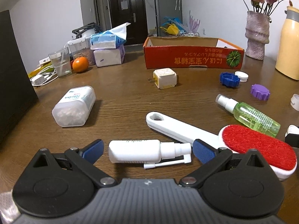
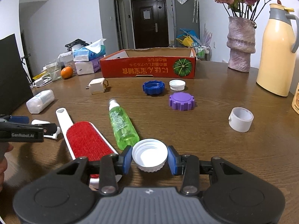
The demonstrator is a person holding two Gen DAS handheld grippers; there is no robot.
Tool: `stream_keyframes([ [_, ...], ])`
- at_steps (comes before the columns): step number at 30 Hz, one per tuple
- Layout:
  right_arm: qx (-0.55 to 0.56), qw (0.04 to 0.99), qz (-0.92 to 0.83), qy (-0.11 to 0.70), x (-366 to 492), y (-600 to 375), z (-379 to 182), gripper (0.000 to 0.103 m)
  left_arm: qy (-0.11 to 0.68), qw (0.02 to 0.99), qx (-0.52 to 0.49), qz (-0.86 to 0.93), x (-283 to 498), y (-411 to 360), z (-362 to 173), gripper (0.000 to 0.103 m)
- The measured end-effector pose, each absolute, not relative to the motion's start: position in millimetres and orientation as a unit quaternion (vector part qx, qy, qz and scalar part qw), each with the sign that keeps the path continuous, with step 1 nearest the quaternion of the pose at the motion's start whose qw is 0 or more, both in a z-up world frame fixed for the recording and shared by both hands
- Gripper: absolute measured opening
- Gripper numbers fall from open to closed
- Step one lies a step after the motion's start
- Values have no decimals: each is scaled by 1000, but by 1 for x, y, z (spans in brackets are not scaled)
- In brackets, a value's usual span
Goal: Organize rigid objects
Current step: 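Grasp the white nasal spray bottle with the left tool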
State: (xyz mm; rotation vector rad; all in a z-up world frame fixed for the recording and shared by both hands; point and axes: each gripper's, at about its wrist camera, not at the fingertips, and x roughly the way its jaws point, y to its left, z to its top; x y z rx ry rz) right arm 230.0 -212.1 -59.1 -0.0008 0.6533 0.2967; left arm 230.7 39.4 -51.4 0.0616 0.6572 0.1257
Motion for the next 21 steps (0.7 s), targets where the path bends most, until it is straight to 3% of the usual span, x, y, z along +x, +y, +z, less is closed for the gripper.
stream_keyframes([
  [12,1,935,148,323,240,-210,-60,39,348,935,17,61,244,44,-60,103],
  [21,2,937,147,317,246,-211,-52,39,326,944,13,46,235,47,-50,99],
])
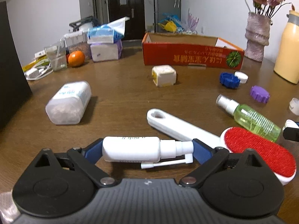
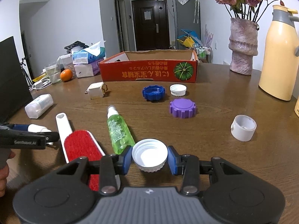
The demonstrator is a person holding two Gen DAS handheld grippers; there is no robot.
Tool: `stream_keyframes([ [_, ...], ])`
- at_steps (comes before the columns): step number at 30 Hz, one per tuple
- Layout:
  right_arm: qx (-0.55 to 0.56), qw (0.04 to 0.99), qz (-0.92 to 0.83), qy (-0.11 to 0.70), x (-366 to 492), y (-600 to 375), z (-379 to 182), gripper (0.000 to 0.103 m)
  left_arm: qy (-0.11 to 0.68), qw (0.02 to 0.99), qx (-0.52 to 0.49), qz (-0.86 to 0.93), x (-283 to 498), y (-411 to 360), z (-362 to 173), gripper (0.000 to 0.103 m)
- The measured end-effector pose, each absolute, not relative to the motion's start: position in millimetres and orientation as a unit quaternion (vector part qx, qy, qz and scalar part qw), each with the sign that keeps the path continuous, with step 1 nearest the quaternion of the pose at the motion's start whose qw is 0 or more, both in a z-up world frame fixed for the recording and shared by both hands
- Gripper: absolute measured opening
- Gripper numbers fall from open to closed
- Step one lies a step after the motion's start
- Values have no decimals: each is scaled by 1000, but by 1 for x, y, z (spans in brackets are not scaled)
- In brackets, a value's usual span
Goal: Organize rigid objects
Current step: 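Grasp the white nasal spray bottle with the left tool, then carry both items into the red box and open both tools to release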
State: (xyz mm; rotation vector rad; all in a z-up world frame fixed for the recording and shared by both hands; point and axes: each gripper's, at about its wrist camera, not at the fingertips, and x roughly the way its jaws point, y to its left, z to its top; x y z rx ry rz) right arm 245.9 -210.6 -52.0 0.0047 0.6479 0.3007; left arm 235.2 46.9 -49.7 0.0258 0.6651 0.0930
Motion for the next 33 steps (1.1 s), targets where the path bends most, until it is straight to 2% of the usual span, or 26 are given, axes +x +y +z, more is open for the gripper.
stream_keyframes([
  [15,5,953,132,273,275,-217,-18,39,261,964,6,44,243,41,6,99],
  [33,33,964,130,228,351,-201,23,39,208,978,-16,20,302,17,55,99],
])
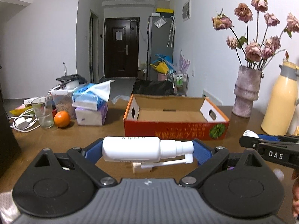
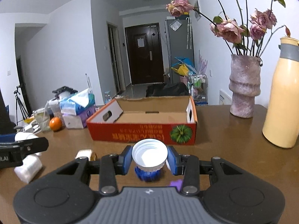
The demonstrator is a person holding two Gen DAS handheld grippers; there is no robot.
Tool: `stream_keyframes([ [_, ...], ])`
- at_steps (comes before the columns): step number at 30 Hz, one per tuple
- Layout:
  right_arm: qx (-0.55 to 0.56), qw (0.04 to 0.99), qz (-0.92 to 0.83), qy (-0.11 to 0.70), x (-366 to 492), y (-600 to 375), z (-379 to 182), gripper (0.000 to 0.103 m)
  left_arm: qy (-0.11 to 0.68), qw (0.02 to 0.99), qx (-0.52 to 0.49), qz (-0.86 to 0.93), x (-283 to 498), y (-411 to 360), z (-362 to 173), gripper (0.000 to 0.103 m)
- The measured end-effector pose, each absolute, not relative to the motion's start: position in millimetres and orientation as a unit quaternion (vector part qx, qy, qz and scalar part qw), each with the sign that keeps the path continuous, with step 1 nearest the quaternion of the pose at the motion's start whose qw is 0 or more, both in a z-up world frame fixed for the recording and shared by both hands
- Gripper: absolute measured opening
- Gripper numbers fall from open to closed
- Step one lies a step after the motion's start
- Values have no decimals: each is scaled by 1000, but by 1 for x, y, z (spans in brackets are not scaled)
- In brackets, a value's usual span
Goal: Organize rigid objects
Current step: 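Carry both items into the red box and open both tools to release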
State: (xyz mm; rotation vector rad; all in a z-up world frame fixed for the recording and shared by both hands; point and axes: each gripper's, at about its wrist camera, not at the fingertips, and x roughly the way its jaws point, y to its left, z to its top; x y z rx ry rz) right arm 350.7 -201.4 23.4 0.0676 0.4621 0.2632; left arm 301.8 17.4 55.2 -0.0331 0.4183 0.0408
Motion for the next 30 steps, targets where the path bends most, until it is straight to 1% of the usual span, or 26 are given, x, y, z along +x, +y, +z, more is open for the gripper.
stream_keyframes([
  [13,34,968,126,216,406,-180,44,39,193,980,-40,29,361,15,71,99],
  [20,45,971,117,205,439,-177,45,39,180,982,-35,44,396,15,72,99],
  [30,50,968,114,217,489,-170,42,39,179,982,-29,54,451,14,69,99],
])
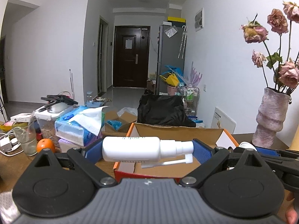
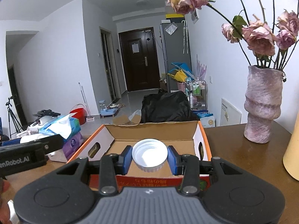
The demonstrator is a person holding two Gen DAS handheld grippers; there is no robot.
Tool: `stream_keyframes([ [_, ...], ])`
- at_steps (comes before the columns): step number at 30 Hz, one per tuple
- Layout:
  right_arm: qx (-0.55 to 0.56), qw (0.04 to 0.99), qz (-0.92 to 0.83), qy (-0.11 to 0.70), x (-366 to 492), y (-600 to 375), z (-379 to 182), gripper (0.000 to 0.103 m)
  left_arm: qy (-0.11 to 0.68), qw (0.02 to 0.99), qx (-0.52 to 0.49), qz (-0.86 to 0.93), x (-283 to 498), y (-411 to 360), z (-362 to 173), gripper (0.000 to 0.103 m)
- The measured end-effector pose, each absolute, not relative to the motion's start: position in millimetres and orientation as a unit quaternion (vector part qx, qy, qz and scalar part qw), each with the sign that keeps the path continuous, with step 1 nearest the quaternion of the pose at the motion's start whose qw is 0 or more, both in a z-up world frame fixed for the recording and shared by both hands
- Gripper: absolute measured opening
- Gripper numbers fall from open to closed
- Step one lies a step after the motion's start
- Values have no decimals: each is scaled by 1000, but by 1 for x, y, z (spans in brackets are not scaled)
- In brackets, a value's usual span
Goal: Organize rigid objects
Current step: 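Carry both items into the red box and open both tools to release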
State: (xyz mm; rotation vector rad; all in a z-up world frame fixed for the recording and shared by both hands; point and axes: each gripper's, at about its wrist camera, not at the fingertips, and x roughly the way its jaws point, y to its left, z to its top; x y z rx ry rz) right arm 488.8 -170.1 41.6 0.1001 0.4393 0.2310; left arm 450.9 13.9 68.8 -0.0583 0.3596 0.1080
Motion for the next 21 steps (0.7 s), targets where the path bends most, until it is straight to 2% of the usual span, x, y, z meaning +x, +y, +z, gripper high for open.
stream_keyframes([
  [21,24,959,102,262,573,-162,7,39,233,969,0,77,561,5,22,99],
])
